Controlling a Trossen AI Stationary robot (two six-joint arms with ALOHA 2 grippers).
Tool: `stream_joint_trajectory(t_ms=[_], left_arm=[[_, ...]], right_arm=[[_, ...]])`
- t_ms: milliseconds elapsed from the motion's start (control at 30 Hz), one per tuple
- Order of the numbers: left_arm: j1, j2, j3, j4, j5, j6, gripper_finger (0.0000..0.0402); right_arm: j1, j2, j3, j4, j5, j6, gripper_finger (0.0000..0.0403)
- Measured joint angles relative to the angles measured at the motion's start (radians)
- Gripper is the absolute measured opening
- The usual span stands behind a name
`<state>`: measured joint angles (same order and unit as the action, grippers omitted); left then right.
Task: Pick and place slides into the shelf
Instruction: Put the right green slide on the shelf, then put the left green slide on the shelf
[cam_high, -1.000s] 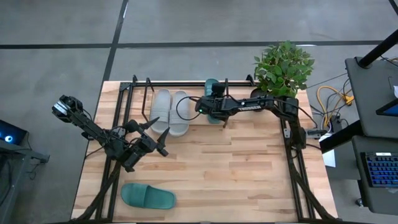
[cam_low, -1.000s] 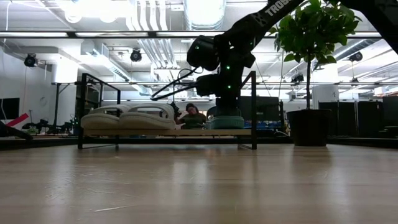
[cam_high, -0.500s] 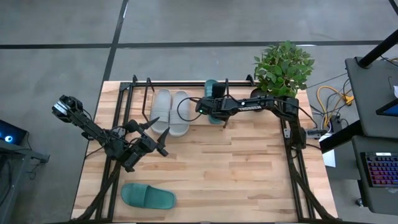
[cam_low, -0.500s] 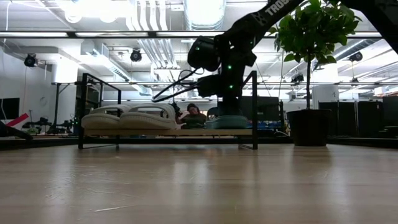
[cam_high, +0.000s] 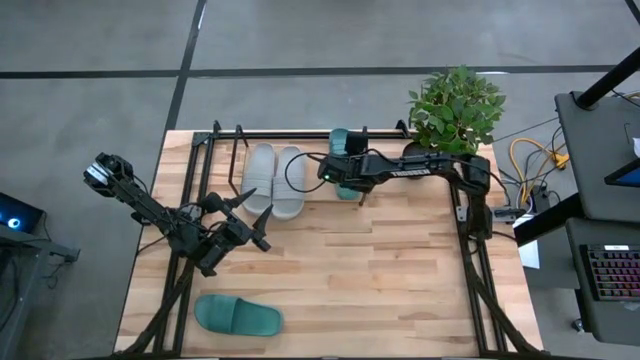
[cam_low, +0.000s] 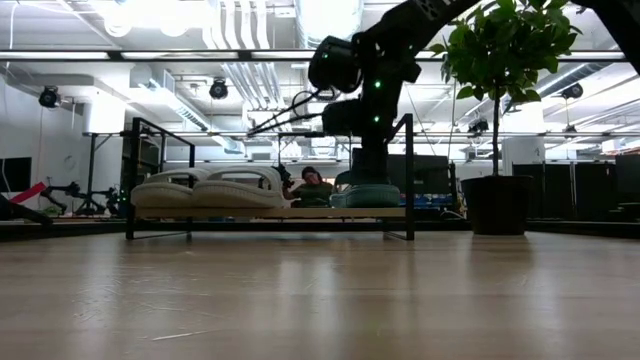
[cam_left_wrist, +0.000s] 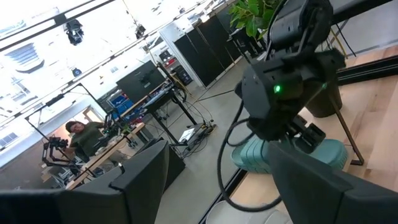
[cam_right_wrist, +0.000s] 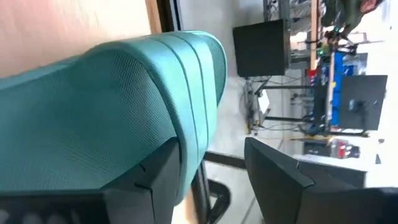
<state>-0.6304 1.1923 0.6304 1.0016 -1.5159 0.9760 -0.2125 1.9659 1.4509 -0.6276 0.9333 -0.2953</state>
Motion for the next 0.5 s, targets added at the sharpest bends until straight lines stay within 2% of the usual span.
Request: stream_joint_trajectory(t_ms=[100, 233, 433, 500], left_arm=[[0.000, 0.000, 0.000, 0.000, 0.000, 0.000, 0.0258], [0.000, 0.000, 0.000, 0.000, 0.000, 0.000, 0.0258], [0.000, 0.000, 0.000, 0.000, 0.000, 0.000, 0.0258], [0.000, 0.000, 0.000, 0.000, 0.000, 0.000, 0.0258]], right_arm=[[0.015, -0.031, 0.000, -0.036, -0.029, 0.075, 0.0172], [0.033, -0.084, 0.001, -0.048, -0.144, 0.112, 0.0173], [0.038, -0.146, 0.001, -0.049, -0.152, 0.097, 0.0173], [0.040, -0.173, 0.001, -0.051, -0.184, 0.128, 0.0173]])
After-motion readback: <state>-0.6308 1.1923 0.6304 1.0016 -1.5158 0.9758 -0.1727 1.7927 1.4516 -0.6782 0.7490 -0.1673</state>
